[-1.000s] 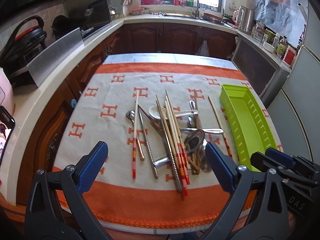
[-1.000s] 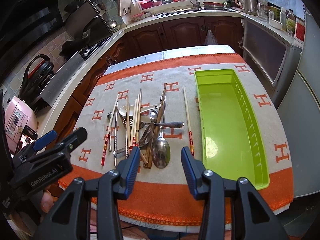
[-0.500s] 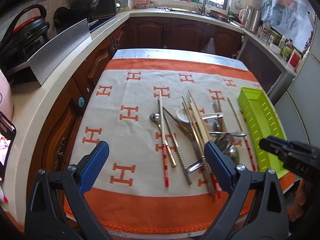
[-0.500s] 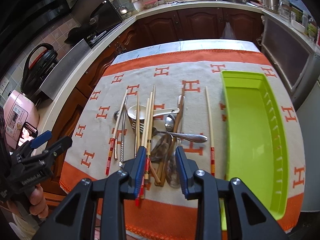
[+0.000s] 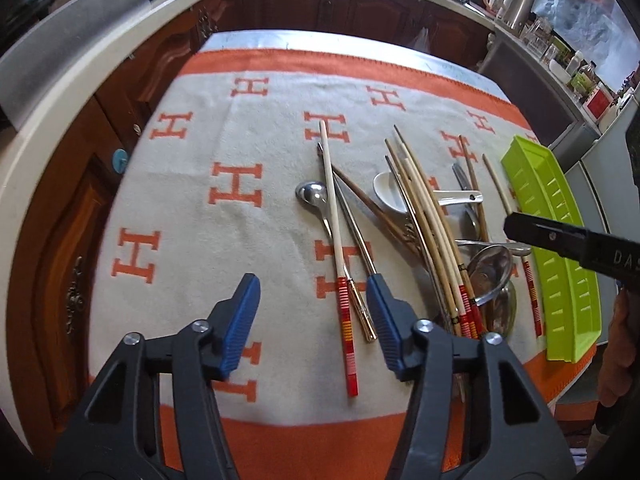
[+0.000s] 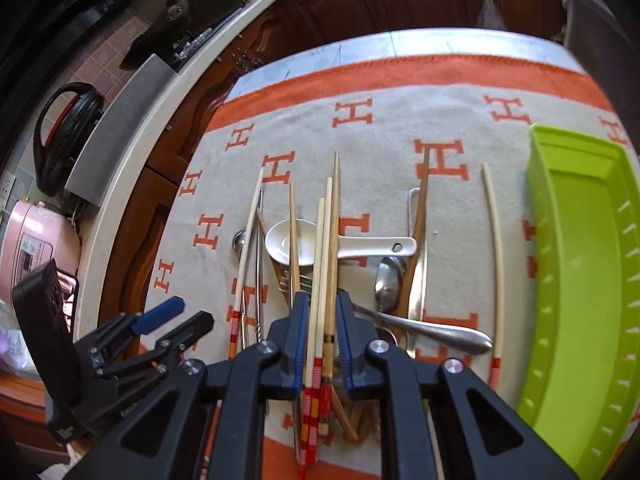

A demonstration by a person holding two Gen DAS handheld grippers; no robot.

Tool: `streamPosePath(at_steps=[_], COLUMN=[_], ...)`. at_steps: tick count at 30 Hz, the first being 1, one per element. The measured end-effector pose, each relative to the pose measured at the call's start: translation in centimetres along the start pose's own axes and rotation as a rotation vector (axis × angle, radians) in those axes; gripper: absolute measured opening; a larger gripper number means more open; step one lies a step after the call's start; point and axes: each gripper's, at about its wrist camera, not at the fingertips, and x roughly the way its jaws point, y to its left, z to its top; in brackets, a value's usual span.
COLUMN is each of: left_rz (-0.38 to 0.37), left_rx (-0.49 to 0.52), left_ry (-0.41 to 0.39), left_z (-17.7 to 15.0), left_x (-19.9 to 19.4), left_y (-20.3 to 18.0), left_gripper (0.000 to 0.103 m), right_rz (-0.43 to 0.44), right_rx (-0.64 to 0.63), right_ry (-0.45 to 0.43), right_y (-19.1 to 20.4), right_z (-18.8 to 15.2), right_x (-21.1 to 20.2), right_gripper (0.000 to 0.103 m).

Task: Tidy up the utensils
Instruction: 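Grasp a red-banded chopstick with the right tool while the left tool grasps another red-banded chopstick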

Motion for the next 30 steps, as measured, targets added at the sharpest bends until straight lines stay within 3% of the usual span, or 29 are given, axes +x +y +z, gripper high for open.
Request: streamPosePath(at_steps=[5, 10, 20, 30], left_rz=[-0.028, -0.032, -0.008, 0.011], left_rx=[-0.008, -0.016, -0.013, -0.028], left_ry=[0.053, 0.076, 0.104, 0.106], left_z=[1.0, 1.8, 2.1, 2.1], left_x=[3.0, 4.6, 5.9, 5.8], left_y=[-0.2, -0.2, -0.3, 0.3], left_gripper=[0.032, 0.03, 0.027, 0.021], right_rz=[0.013, 0.002, -0.05, -0.007], right_rx=[0.03, 0.044, 0.006, 0.028], right_ry=[0.058, 0.101, 0.129, 0.114], right_y=[-0.5, -1.0, -0.3, -0.3], right_z=[1.3, 1.5, 1.6, 1.0], right_x=[2.6, 4.4, 5.1, 4.0], right_gripper=[0.011, 0.005, 0.005, 0.006])
